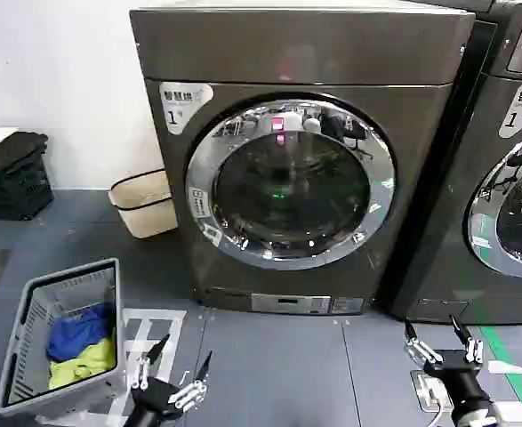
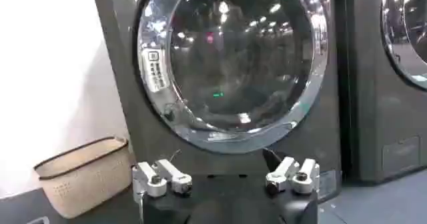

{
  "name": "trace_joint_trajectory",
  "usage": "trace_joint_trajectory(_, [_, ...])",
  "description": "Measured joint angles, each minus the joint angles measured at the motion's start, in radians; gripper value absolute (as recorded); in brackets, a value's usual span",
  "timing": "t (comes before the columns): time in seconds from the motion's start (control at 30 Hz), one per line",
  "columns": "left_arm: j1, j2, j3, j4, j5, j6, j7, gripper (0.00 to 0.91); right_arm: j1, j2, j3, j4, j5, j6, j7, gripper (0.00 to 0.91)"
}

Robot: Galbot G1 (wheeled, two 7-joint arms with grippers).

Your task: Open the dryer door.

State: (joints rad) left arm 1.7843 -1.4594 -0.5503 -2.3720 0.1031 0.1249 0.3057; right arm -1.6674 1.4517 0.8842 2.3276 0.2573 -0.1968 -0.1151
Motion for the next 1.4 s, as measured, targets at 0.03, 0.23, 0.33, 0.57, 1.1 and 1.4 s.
trace_joint_trajectory(0.03, [0.0, 0.0, 0.0, 0.0, 0.0, 0.0, 0.0, 0.907, 0.004, -0.012, -0.006, -0.004, 0.005, 0.004, -0.002, 0.907])
trace_joint_trajectory(0.23, [0.005, 0.009, 0.0, -0.001, -0.002, 0.0, 0.001, 0.907, 0.034, -0.089, -0.044, -0.024, 0.076, 0.016, -0.007, 0.907])
trace_joint_trajectory(0.33, [0.007, 0.014, 0.0, 0.0, -0.004, -0.001, 0.001, 0.907, 0.057, -0.132, -0.071, -0.038, 0.101, 0.026, -0.022, 0.907])
trace_joint_trajectory(0.57, [0.015, 0.017, -0.002, -0.009, -0.013, 0.001, 0.002, 0.907, 0.135, -0.238, -0.139, -0.084, 0.144, 0.066, -0.059, 0.907])
trace_joint_trajectory(1.1, [0.037, 0.011, -0.004, -0.048, -0.016, 0.001, 0.006, 0.907, 0.424, -0.451, -0.339, -0.218, 0.244, 0.058, -0.088, 0.907])
trace_joint_trajectory(1.4, [0.058, 0.012, -0.013, -0.07, -0.015, -0.003, 0.006, 0.907, 0.598, -0.506, -0.472, -0.291, 0.301, 0.061, -0.109, 0.907])
